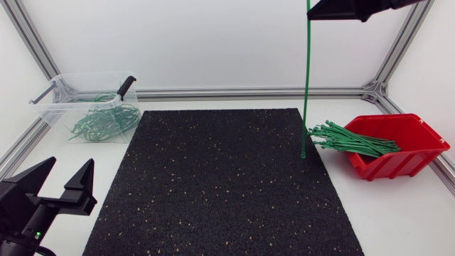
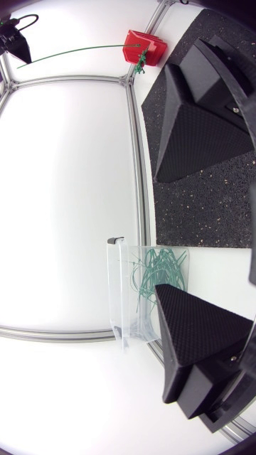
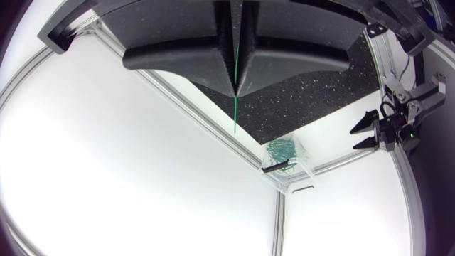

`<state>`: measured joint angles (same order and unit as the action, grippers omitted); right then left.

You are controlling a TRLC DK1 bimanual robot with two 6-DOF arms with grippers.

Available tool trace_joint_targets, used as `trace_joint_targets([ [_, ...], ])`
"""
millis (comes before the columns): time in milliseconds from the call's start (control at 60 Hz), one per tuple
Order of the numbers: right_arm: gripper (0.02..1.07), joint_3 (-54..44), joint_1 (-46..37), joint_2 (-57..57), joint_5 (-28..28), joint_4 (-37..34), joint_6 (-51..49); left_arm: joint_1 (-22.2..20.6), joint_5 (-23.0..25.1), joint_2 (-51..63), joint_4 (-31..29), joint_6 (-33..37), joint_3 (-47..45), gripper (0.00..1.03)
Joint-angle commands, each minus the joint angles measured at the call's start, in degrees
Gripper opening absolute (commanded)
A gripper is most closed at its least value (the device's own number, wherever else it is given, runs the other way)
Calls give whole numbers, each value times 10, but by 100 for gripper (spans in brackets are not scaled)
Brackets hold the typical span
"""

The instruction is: Take a green cable tie from the red box, thread the tail through the head to close it, then place it in the transparent bin on the left.

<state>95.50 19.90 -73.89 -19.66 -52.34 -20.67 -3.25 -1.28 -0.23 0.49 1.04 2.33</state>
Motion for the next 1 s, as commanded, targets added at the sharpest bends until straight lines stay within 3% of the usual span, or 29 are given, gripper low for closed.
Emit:
trace_joint_targets([
  [0, 8, -20, 29, -17, 1, 19, 81, -2, 3, -5, -9, -14, -22, 99],
  [233, 8, -46, 63, -70, -22, 96, 298, -4, 3, -5, -9, -17, -22, 99],
  [667, 8, -146, 97, -166, -78, 254, 483, -4, 3, -5, -9, -17, -22, 99],
  [983, 8, -251, 85, -221, -133, 445, 636, -4, 3, -5, -10, -17, -22, 99],
])
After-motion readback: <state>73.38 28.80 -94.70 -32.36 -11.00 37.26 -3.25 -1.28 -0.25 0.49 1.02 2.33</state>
